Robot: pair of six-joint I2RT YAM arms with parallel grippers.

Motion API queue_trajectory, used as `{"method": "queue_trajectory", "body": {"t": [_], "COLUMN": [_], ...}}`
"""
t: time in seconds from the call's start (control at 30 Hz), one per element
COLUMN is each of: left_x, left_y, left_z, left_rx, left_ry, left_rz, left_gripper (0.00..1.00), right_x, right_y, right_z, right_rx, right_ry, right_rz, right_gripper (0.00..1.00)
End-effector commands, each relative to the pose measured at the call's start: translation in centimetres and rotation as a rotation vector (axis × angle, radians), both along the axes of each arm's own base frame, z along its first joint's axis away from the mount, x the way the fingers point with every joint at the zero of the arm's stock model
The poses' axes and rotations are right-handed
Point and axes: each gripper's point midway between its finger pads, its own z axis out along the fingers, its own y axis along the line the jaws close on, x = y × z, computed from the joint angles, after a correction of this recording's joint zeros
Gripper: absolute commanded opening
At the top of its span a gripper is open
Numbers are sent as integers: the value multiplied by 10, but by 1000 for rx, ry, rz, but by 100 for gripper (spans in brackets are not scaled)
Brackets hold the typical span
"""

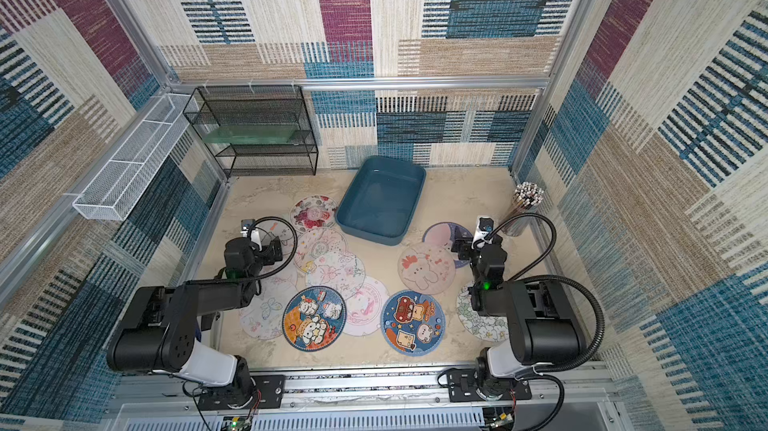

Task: Put the coasters into the storage box
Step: Pick up the coaster from the center of the board.

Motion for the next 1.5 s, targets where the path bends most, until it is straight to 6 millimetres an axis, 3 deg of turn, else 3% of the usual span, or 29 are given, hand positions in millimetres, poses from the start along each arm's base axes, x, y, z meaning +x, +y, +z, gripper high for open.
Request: {"method": "queue_trajectory", "body": {"t": [0.0, 1.23, 1.3, 1.4, 1.47], "left_x": [2, 2, 8, 12, 12], "left_y": [0, 0, -7, -10, -13], "left_z": [4, 6, 13, 25, 39], "left_rx": [-18, -18, -12, -15, -12], "left_ry": [-17, -23, -11, 95, 115], "left_rz": [7, 4, -41, -50, -65], "left_gripper": [99, 97, 95, 94, 95], "right_x": [2, 2, 12, 40, 43], "right_y": [-2, -2, 1, 6, 17], "right_z": [11, 13, 21, 26, 32], "right_rx": [0, -2, -16, 9, 17], "right_ry": [-41, -48, -15, 190, 267], "right_rz": [-14, -10, -5, 14, 52], "right_gripper": [95, 95, 95, 95, 95]}}
